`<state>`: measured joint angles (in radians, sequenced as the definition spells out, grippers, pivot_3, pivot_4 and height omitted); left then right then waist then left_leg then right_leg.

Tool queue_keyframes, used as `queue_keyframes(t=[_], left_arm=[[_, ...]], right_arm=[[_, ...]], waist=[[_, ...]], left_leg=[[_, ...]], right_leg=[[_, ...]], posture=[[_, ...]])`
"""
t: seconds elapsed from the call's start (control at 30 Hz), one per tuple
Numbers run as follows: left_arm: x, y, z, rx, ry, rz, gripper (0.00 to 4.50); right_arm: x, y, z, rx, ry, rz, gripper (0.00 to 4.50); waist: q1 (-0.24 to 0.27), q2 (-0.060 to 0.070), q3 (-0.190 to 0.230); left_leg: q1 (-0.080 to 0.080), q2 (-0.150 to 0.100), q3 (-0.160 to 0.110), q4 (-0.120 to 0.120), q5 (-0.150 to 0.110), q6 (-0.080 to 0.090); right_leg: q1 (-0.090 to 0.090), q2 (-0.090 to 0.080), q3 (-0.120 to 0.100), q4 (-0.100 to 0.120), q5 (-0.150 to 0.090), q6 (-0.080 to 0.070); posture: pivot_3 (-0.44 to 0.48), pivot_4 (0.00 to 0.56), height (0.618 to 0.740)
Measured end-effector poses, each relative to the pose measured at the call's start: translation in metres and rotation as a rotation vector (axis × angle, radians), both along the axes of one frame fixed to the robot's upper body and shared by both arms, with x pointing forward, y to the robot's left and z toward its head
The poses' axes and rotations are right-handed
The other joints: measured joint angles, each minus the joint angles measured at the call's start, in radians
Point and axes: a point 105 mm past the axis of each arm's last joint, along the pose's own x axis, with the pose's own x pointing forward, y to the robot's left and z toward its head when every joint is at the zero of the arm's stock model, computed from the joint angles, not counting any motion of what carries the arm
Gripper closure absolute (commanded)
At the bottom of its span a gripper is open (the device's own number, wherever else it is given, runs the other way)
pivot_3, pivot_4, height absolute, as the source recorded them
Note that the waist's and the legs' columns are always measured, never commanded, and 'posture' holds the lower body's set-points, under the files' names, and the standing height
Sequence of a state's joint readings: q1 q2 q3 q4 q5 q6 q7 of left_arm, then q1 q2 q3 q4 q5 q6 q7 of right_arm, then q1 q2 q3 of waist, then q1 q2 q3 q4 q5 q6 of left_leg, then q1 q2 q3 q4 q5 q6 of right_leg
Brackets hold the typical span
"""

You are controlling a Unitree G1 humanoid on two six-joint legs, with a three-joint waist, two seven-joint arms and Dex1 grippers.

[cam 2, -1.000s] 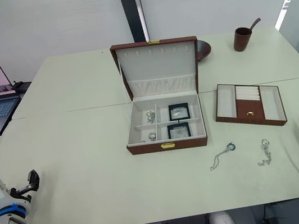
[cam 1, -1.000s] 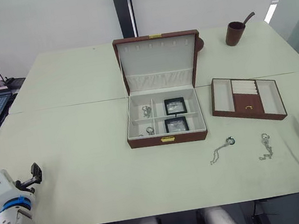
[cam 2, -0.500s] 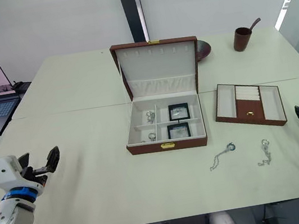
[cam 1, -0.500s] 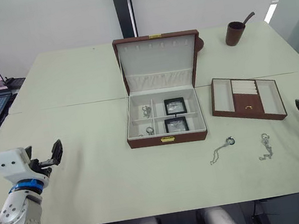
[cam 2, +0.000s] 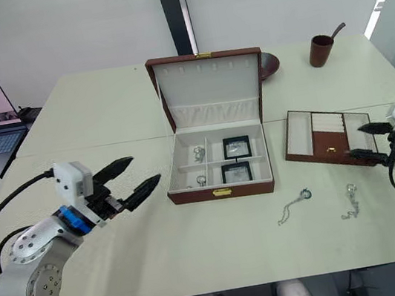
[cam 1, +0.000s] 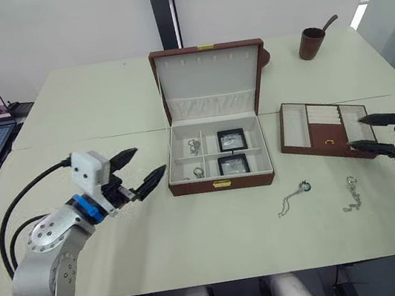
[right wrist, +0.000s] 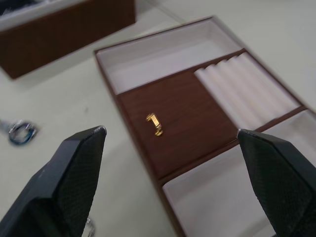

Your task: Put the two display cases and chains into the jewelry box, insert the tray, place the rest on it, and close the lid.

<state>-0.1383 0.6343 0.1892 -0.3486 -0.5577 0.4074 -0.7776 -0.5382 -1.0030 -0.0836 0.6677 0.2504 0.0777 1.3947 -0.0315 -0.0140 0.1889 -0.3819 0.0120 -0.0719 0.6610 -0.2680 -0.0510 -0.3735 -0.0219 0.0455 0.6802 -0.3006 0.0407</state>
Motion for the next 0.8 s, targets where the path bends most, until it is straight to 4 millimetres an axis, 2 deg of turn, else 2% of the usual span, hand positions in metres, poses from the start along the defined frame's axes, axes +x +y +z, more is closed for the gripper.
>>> queue_keyframes(t=[0.1, 0.23, 0.4, 0.57, 0.67, 0.8], left_arm=[[-0.007, -0.027, 0.003, 0.021, -0.011, -0.152, 0.07], [-0.016, -0.052, 0.001, 0.033, -0.005, -0.297, 0.07], [-0.027, -0.073, -0.008, 0.032, 0.011, -0.419, 0.07], [-0.032, -0.081, -0.012, 0.043, -0.006, -0.459, 0.07], [-0.032, -0.081, -0.011, 0.046, -0.025, -0.467, 0.0], [-0.035, -0.081, -0.01, 0.051, -0.045, -0.492, 0.0]], right_arm=[[0.003, 0.002, 0.002, -0.078, 0.038, 0.06, 0.0], [0.006, -0.005, -0.006, -0.159, 0.078, 0.068, 0.0], [0.007, -0.015, -0.015, -0.202, 0.107, 0.041, 0.0], [0.005, -0.019, -0.032, -0.223, 0.151, 0.029, 0.0], [0.005, -0.019, -0.033, -0.221, 0.152, 0.022, 0.62], [0.006, -0.02, -0.034, -0.225, 0.146, 0.02, 1.98]], waist=[[0.0, 0.0, 0.0], [0.0, 0.001, 0.0], [0.0, 0.001, 0.001], [-0.002, 0.001, 0.001], [-0.002, 0.001, 0.001], [0.0, 0.001, 0.001]], left_leg=[[0.0, 0.0, 0.0, 0.0, 0.0, 0.0], [0.0, 0.0, 0.0, -0.001, 0.0, 0.0], [0.0, 0.0, 0.0, 0.0, 0.0, 0.0], [0.0, 0.0, 0.001, 0.0, 0.0, 0.0], [0.0, 0.0, 0.001, 0.0, 0.0, 0.0], [0.0, 0.0, 0.0, 0.0, 0.0, 0.0]], right_leg=[[0.0, 0.0, 0.0, 0.0, 0.0, 0.0], [-0.001, 0.0, 0.0, 0.0, 0.0, 0.0], [0.0, 0.0, 0.0, 0.0, 0.0, 0.0], [0.0, 0.0, 0.001, 0.0, 0.0, 0.0], [0.0, 0.0, 0.001, 0.0, 0.0, 0.0], [0.0, 0.0, 0.001, 0.0, 0.0, 0.0]], posture=[[0.0, 0.15, 0.74], [0.0, 0.15, 0.74], [0.0, 0.15, 0.74], [0.0, 0.15, 0.74], [0.0, 0.15, 0.74], [0.0, 0.15, 0.74]])
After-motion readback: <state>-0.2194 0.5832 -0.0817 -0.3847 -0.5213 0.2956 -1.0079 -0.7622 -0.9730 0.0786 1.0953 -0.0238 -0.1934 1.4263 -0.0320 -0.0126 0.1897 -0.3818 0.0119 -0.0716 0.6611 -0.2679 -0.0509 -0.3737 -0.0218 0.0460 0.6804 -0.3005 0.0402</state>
